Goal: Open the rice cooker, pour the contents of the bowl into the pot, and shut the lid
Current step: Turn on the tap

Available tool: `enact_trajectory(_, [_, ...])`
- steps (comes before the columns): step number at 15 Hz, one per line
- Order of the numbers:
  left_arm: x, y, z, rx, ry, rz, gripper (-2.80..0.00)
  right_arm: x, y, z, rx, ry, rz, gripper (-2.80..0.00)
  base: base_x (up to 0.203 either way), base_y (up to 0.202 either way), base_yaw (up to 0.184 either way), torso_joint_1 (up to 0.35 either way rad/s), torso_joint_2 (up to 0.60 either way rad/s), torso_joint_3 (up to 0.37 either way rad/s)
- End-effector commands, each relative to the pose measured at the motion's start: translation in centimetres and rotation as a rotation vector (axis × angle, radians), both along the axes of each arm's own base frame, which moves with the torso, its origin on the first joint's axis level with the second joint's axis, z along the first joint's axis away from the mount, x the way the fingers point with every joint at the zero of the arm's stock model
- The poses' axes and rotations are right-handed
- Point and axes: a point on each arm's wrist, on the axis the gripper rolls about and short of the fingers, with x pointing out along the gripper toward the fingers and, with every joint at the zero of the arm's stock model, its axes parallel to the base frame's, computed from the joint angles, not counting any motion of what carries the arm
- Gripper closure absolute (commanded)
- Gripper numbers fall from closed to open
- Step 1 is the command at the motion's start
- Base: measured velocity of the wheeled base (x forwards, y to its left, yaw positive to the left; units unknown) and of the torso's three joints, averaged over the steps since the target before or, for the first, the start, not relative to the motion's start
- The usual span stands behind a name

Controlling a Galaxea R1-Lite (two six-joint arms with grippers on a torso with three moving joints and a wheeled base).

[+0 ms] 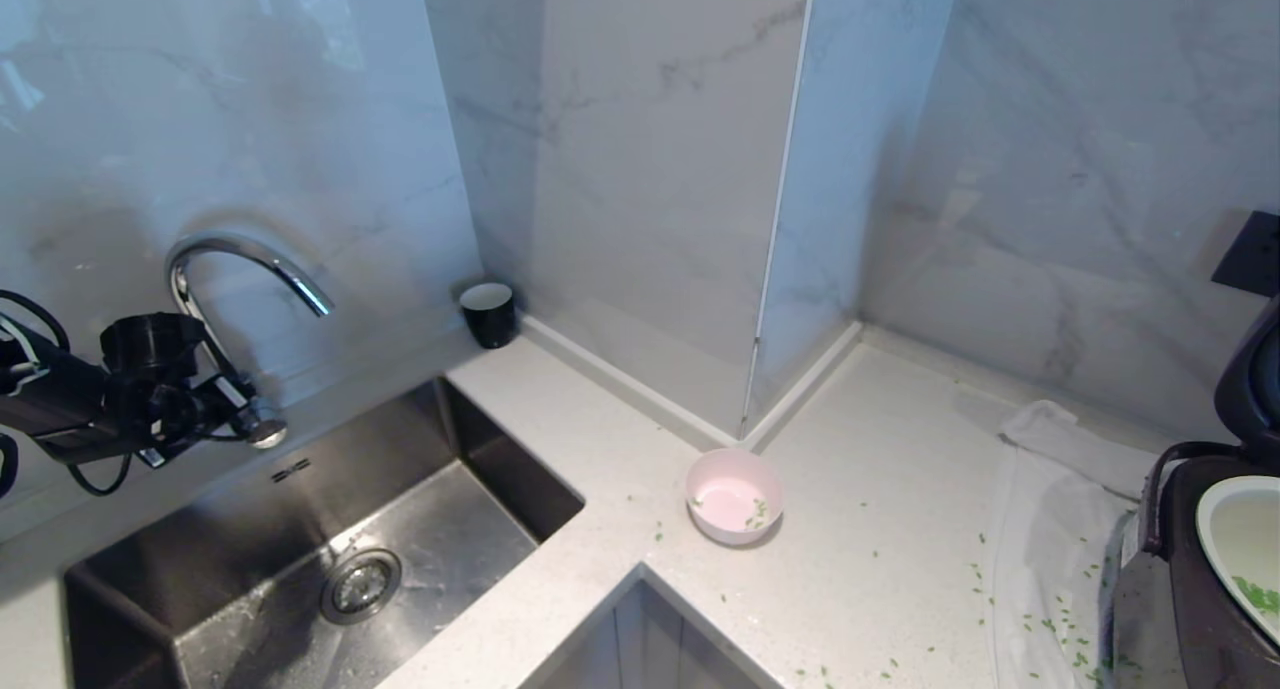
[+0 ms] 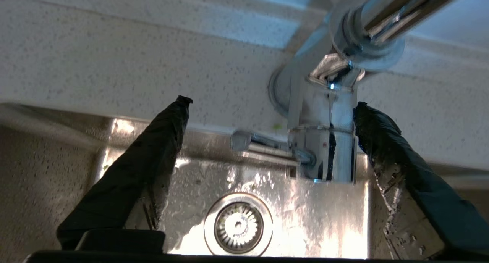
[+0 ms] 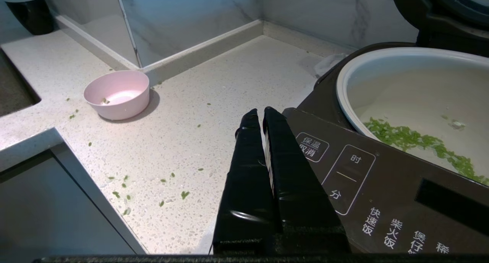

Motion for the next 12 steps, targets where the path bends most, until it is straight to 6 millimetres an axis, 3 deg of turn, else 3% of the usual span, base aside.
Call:
enact_trajectory(1, [0.30, 0.26, 0.25, 0.005, -0.017, 0.006, -2.80, 0.01, 0.00, 0.01, 0.000, 0.001, 0.001, 0.00, 0.000, 0.000, 0.000, 0.000, 0.00, 0.000])
enact_trajectory(3, [0.61, 0.60, 0.13, 0.009, -0.022, 0.012, -2.80, 0.01, 0.00, 0.01, 0.000, 0.001, 0.001, 0.00, 0.000, 0.000, 0.000, 0.000, 0.00, 0.000])
enact_trajectory(4, [0.72, 0.66, 0.00, 0.010, -0.020, 0.014, 0.00, 0.01, 0.00, 0.01, 0.000, 0.001, 0.001, 0.00, 0.000, 0.000, 0.000, 0.000, 0.00, 0.000])
enact_trajectory(12, [0.52, 0.82, -0.11, 0.010, -0.008, 0.020, 0.00, 0.01, 0.00, 0.01, 0.000, 0.001, 0.001, 0.00, 0.000, 0.000, 0.000, 0.000, 0.00, 0.000])
